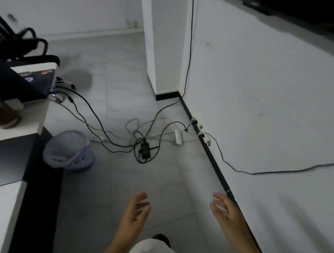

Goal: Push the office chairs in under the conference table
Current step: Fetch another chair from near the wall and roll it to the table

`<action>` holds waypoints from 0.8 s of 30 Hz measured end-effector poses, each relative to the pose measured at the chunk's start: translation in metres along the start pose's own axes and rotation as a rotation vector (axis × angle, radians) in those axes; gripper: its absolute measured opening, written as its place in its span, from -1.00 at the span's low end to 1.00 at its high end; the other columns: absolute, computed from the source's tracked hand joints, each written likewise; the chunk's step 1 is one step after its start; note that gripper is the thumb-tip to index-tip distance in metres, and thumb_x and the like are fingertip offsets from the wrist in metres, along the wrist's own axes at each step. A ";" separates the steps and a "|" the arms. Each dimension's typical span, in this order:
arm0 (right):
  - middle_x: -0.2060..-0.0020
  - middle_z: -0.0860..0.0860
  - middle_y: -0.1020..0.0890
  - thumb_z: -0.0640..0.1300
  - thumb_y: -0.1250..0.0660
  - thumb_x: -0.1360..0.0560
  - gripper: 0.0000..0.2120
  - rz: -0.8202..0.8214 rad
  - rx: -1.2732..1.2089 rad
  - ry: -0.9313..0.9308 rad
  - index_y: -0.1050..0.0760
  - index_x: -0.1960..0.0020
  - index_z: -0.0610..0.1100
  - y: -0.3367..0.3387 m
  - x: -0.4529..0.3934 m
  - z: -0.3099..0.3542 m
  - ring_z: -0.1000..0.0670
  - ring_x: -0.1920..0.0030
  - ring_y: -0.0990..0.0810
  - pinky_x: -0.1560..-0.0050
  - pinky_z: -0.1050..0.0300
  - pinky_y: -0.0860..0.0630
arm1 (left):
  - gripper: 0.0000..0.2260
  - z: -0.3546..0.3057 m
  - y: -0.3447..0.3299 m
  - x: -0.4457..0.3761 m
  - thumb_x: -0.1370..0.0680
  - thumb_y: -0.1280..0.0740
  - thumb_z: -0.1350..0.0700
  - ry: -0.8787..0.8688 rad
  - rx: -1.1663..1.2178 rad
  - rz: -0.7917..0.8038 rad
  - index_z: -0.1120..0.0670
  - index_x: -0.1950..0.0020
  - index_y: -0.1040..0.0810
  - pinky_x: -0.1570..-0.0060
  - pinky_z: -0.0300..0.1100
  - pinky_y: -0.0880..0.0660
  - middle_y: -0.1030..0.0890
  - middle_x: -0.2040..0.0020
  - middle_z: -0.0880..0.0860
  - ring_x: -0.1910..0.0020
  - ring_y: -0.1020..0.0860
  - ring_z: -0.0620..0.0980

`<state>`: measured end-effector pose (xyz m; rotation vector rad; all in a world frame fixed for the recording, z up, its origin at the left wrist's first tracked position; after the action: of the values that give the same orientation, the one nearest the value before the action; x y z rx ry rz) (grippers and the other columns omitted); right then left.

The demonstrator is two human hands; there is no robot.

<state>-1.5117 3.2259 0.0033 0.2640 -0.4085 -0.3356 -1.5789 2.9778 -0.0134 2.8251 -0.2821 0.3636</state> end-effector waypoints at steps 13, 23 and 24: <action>-0.05 -0.01 -0.51 -0.27 -0.32 -0.48 -0.70 0.191 0.121 0.089 -0.44 -0.20 -0.16 -0.084 -0.295 0.144 0.03 -0.11 -0.48 -0.12 0.21 -0.37 | -0.78 -0.060 0.056 -0.294 -0.55 -0.26 0.25 0.073 0.031 -0.141 -0.01 -0.12 -0.40 0.15 -0.41 -0.42 -0.50 -0.09 0.00 -0.01 -0.50 -0.15; -0.02 -0.11 -0.53 -0.36 -0.35 -0.43 -0.77 0.211 0.097 -0.141 -0.49 -0.06 -0.18 -0.128 -0.488 0.200 -0.06 -0.08 -0.46 -0.25 0.02 -0.34 | -0.81 -0.073 0.083 -0.477 -0.55 -0.26 0.24 0.277 0.144 -0.226 0.07 -0.14 -0.45 0.13 -0.39 -0.38 -0.53 -0.11 0.05 -0.04 -0.51 -0.07; -0.03 -0.13 -0.53 -0.37 -0.34 -0.44 -0.78 0.212 0.088 -0.159 -0.49 -0.06 -0.20 -0.133 -0.513 0.207 -0.05 -0.07 -0.45 -0.25 0.04 -0.33 | -0.82 -0.073 0.087 -0.497 -0.54 -0.27 0.24 0.305 0.166 -0.263 0.08 -0.12 -0.47 0.15 -0.37 -0.38 -0.55 -0.10 0.07 -0.02 -0.51 -0.06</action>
<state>-2.0793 3.2558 -0.0312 0.2780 -0.6035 -0.1312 -2.0862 2.9951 -0.0596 2.8580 0.1890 0.7767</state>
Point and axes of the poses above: each hand's wrist, its own x-axis away from the middle knuckle, its own y-axis out of the back of the hand, z = x × y, the point moved 3 cm from there along -x, towards the middle knuckle
